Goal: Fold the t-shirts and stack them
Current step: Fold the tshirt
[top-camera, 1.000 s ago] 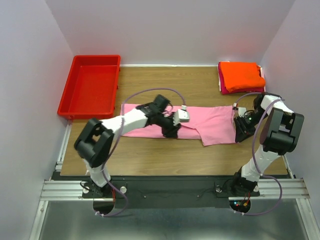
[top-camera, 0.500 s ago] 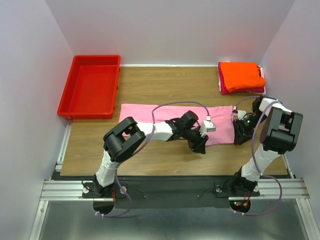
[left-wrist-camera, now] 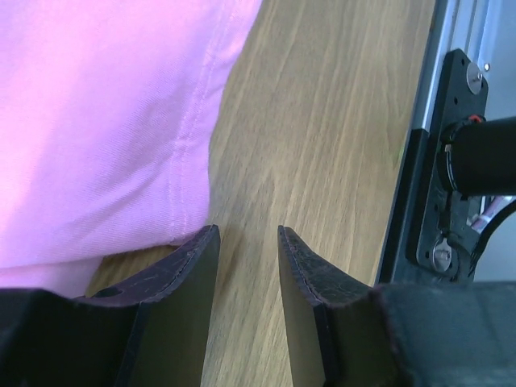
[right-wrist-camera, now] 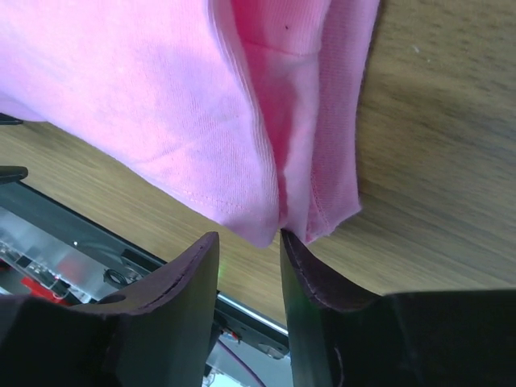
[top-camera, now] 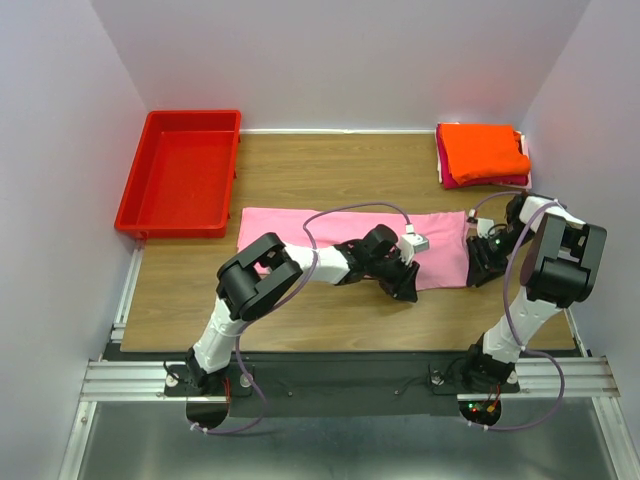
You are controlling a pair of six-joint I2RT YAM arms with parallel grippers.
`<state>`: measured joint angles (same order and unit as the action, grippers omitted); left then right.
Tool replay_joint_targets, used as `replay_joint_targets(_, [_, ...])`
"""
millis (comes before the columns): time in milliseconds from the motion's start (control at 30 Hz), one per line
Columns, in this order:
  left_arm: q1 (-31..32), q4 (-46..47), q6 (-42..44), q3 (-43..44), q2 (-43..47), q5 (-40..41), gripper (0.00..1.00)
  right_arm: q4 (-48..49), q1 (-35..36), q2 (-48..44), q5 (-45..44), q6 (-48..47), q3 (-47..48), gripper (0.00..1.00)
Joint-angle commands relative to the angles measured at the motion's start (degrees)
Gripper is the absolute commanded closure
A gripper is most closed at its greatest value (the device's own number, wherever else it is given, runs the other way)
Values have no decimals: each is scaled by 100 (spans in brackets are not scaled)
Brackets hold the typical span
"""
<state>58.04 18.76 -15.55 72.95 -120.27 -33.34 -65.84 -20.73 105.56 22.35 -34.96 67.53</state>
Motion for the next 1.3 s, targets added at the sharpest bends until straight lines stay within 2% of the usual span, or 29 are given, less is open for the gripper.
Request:
replay_joint_targets(0, [14,303,-203,167,-40,144,54,133,-45,9,217,95,-3,59])
replay_joint_targets(133, [6,286,-211,237,-120,170,56,125,-36,9,208,95,6,64])
replay_joint_targets(200, [-12,259,-229,255,-163,179,59,124,-36,17,235,103,15,69])
replay_joint_targets(233, [-30,259,-238,272,-172,188,61,124,-45,26,235,112,15,75])
replay_joint_targets(367, [-126,268,-273,264,-164,170,73,116,-45,-52,209,121,59,84])
replay_joint_targets(400, [-144,277,-282,255,-146,188,81,98,-45,-62,208,121,76,85])
replay_joint_targets(533, [-161,443,-299,220,38,205,100,-51,-36,-149,279,95,190,93])
replay_joint_targets(667, [-188,602,-378,132,301,127,100,-174,-45,-246,323,77,348,99])
replay_joint_targets(967, [-223,577,-422,44,654,144,100,-403,-45,-247,507,77,797,99])
replay_joint_targets(1033, [-249,148,-414,202,619,380,90,-438,-45,-202,499,60,815,99])
replay_joint_targets(1067, [-241,102,-405,211,627,416,83,-447,-45,-194,507,51,806,100])
replay_joint_targets(1100, [-232,84,-431,168,671,495,71,-447,-45,-194,499,33,797,99])
replay_joint_targets(1200, [-206,-57,-466,62,680,688,58,-447,-45,-194,490,7,753,99])
replay_joint_targets(1267, [-188,-136,-484,-34,680,785,56,-447,-45,-202,490,15,753,99])
